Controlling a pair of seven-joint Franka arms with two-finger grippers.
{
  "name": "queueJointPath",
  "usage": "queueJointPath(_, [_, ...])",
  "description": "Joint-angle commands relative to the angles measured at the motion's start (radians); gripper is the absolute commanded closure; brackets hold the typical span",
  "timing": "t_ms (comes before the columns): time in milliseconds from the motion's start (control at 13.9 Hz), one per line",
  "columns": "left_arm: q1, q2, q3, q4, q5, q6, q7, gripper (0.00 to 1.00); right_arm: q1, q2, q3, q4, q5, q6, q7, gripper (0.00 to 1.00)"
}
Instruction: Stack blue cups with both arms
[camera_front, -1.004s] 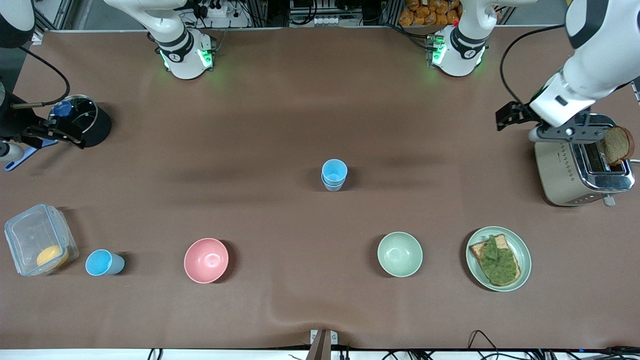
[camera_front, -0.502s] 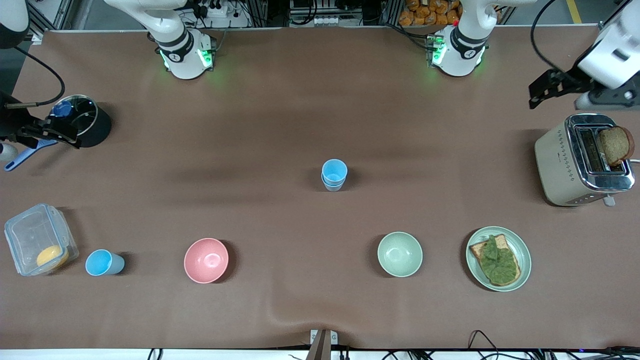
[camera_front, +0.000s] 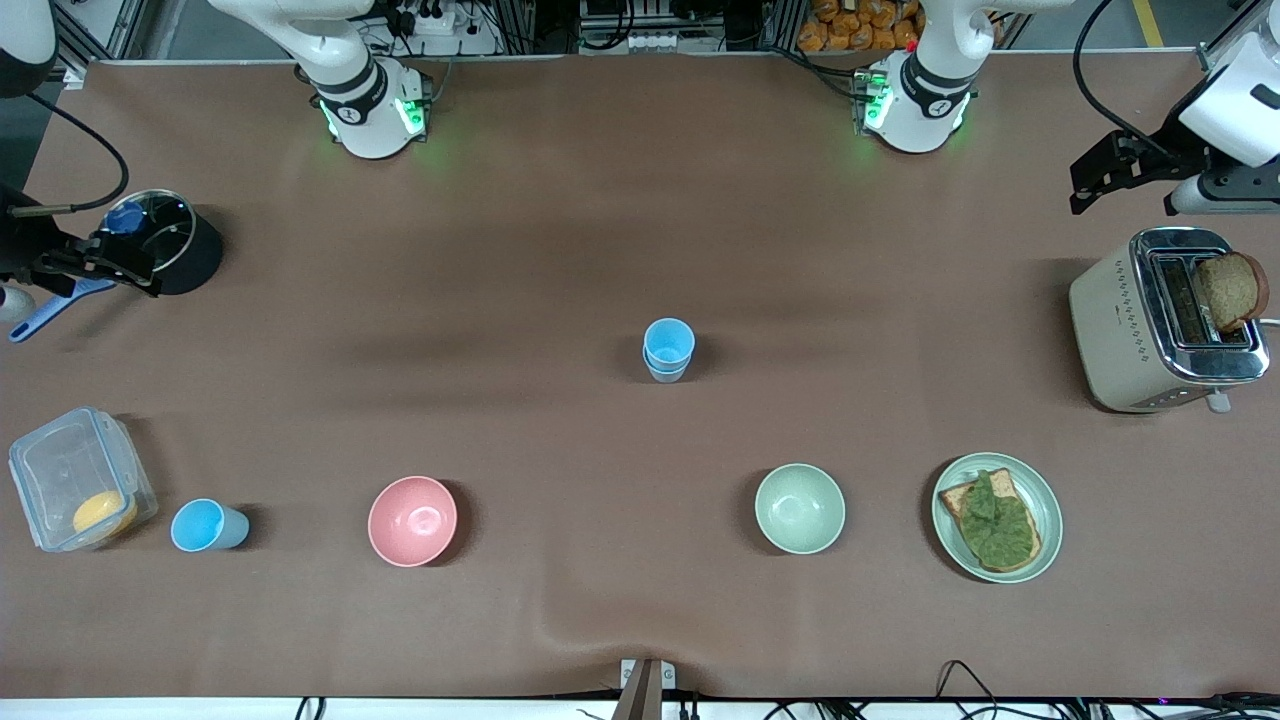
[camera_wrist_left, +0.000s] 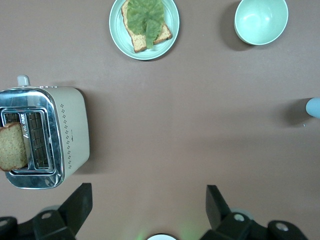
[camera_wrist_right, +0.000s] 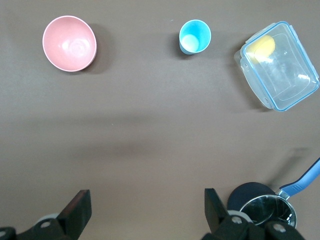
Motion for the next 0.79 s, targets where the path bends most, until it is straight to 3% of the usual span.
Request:
queueJointPath(0, [0.01, 0.048, -0.001, 0.056, 0.004, -0.024, 0.0, 0.0, -0.025, 0.006, 0.019, 0.017, 0.013, -0.012, -0.014, 0.0])
queueJointPath(287, [0.012, 0.131, 0.005, 0.148, 0.007, -0.015, 0.022, 0.0, -0.023, 0.006, 0.019, 0.017, 0.013, -0.012, -0.014, 0.0])
queueJointPath(717, [0.013, 0.146, 0.008, 0.163, 0.005, -0.006, 0.038, 0.0, -0.025, 0.007, 0.019, 0.017, 0.013, -0.011, -0.015, 0.0])
